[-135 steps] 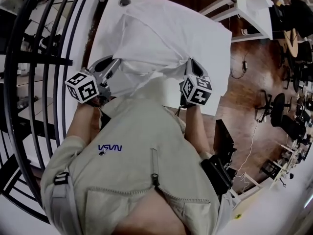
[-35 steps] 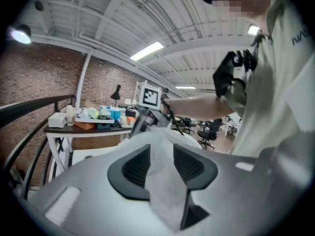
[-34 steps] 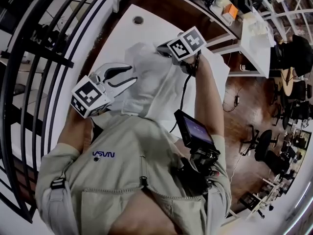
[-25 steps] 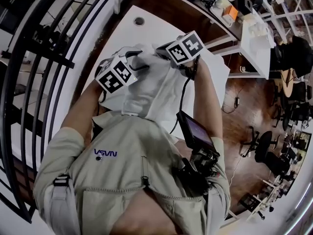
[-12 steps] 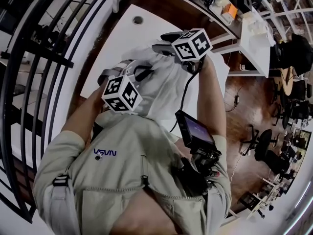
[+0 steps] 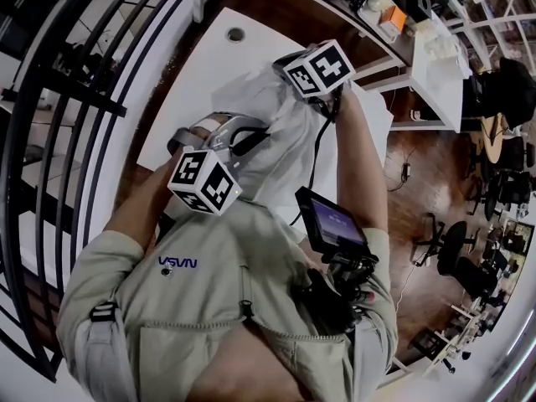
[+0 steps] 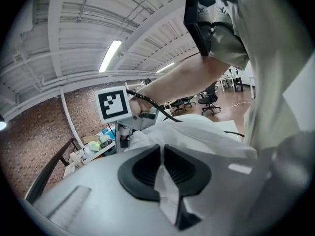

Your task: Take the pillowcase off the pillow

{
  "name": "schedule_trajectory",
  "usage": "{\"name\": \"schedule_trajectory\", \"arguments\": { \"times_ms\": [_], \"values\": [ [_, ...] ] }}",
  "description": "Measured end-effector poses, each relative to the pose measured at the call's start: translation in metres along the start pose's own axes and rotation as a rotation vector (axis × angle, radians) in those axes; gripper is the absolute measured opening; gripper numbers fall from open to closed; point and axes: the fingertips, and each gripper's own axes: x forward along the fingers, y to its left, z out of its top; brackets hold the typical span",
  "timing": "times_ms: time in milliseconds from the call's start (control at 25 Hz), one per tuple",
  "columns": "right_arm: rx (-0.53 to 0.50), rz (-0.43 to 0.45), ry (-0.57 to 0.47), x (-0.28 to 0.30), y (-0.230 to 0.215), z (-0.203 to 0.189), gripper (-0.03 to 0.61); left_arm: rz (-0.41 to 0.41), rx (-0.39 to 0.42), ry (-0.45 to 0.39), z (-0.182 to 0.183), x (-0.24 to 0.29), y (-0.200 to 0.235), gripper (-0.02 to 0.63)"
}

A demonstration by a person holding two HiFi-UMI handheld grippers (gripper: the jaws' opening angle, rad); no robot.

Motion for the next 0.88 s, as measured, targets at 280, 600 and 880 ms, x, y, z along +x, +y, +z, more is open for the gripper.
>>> {"name": "schedule_trajectory", "arguments": {
  "times_ms": [280, 600, 880],
  "values": [
    [0.224, -0.303, 0.045, -0.024, -0.077, -0.060, 0.011, 0.050, -0.164, -0.111, 0.003, -0.040, 0.025, 0.030],
    [0.564, -0.419, -0.109, -0.041, -0.101, -0.152, 0.008, 0.057, -0.571, -0.158, -0.075, -0.044, 0.079, 0.031],
    [0.444, -0.375, -0.528, -0.065, -0.069, -0.100, 0.125, 0.078, -0.649, -0.021, -0.135, 0.028, 0.110, 0.071]
  ]
}}
